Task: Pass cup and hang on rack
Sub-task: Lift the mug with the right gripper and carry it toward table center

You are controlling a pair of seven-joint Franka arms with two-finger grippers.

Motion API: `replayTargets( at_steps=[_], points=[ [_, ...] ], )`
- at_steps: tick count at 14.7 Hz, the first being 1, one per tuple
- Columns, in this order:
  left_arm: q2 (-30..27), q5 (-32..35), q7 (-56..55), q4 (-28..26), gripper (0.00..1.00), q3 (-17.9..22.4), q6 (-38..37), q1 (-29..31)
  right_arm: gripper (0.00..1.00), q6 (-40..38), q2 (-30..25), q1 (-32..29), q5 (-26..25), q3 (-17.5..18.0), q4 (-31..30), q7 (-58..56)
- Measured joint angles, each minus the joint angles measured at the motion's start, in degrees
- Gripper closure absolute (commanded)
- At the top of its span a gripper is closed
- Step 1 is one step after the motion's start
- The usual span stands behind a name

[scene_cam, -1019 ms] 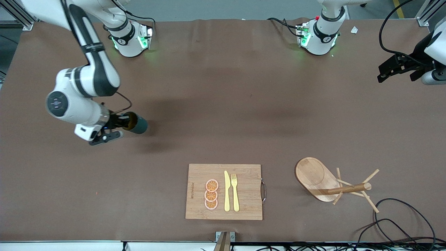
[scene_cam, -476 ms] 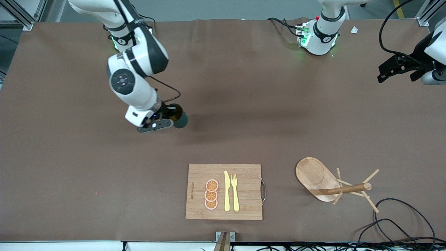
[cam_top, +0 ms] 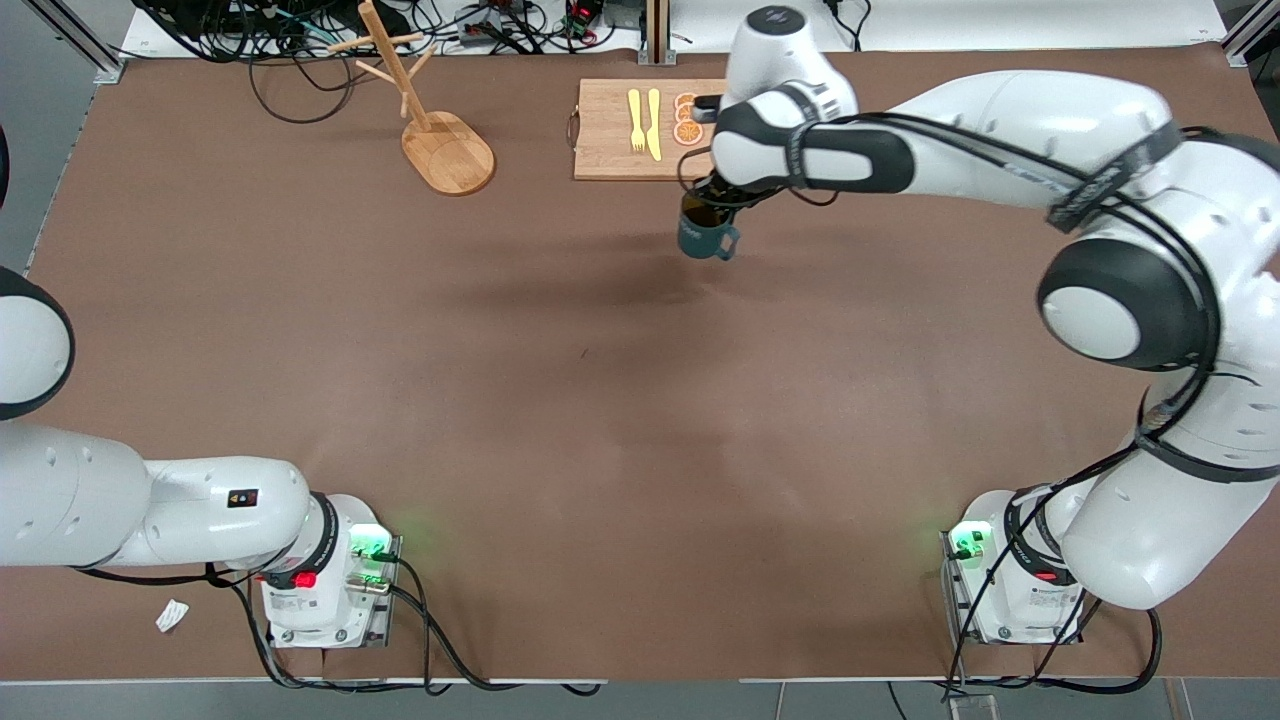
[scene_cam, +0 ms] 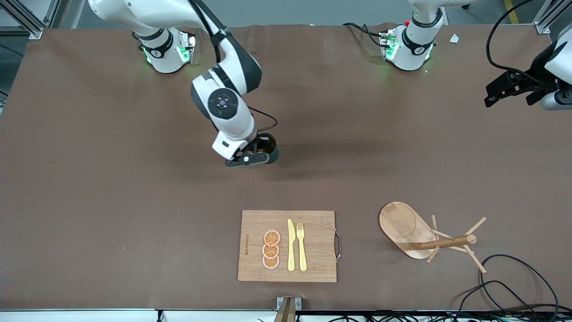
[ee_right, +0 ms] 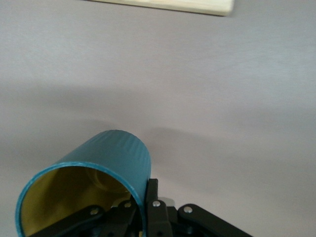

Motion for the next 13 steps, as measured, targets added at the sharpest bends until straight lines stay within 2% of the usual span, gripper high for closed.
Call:
replayTargets(
  at_steps=[5,13],
  points=[
    [0.0,0.0,0.0,0.0,0.00,0.0,0.0,0.0,1.00,2.6,5.3,2.6,0.0,0.0,3.4,2.6],
    [0.1,0.0,-0.2,0.0,0.00,0.1,0.1,0.1,0.95,2.7,7.4,6.5,0.0,-0.1,3.8,2.8]
  ],
)
